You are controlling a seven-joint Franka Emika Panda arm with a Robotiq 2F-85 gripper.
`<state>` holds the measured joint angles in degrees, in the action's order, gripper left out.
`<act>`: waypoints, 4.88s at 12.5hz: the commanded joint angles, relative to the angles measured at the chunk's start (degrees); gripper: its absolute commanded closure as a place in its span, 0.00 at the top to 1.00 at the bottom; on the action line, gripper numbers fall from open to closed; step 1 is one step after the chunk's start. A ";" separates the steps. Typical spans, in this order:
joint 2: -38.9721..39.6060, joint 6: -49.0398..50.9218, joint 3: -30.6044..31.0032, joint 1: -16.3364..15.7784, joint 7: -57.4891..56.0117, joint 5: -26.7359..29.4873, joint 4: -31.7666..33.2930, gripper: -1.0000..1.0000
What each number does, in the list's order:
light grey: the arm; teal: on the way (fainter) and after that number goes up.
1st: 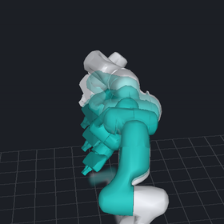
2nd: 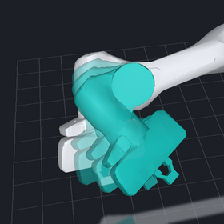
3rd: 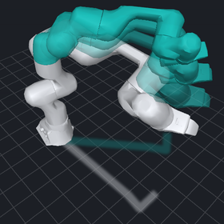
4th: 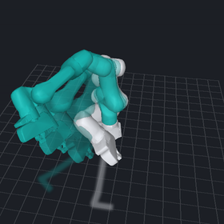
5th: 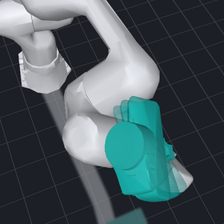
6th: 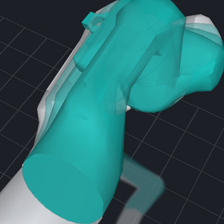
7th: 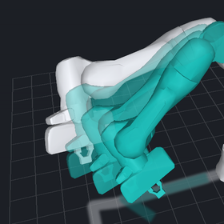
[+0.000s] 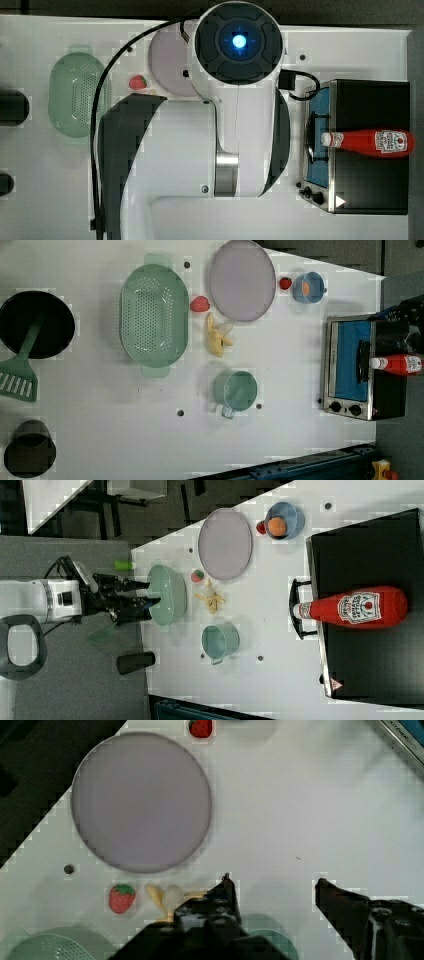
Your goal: Pick Ketchup from oven and place it on table.
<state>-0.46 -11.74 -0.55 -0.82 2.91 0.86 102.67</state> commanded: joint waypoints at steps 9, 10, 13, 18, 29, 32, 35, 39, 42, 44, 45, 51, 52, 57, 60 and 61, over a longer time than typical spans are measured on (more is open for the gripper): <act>-20.03 8.61 -7.40 3.61 0.64 -2.51 8.85 1.00; -18.89 7.71 -9.37 4.00 0.61 -2.52 8.79 1.00; -14.53 2.75 -15.48 4.67 0.46 -2.52 8.68 1.00; -5.49 -8.48 -24.43 4.97 0.45 -2.51 7.54 1.00; 16.04 -19.50 -34.62 7.20 0.46 5.28 -1.03 1.00; 20.19 -21.03 -34.66 8.65 0.46 8.03 -0.98 1.00; 22.87 -21.92 -34.59 9.14 0.46 11.11 -0.95 1.00; 24.66 -24.49 -34.55 9.33 0.46 12.65 -0.84 1.00; 24.85 -24.30 -34.56 9.47 0.46 12.65 -0.70 0.72; 24.81 -24.30 -34.75 9.47 0.46 12.65 -0.97 0.64; 24.73 -24.28 -34.84 9.47 0.46 12.64 -0.99 0.64; 19.94 -15.71 -34.98 7.88 0.46 11.01 -6.98 0.64; 19.02 -12.08 -34.97 7.28 0.46 9.14 -9.02 0.64; 15.11 -2.47 -33.51 2.29 0.45 3.20 -17.72 0.64; 11.84 4.86 -29.54 -1.36 0.03 3.21 -17.80 0.64; 11.05 7.32 -27.90 -2.28 0.03 3.21 -17.71 0.64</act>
<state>7.64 -5.61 -28.98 0.81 3.19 5.25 84.99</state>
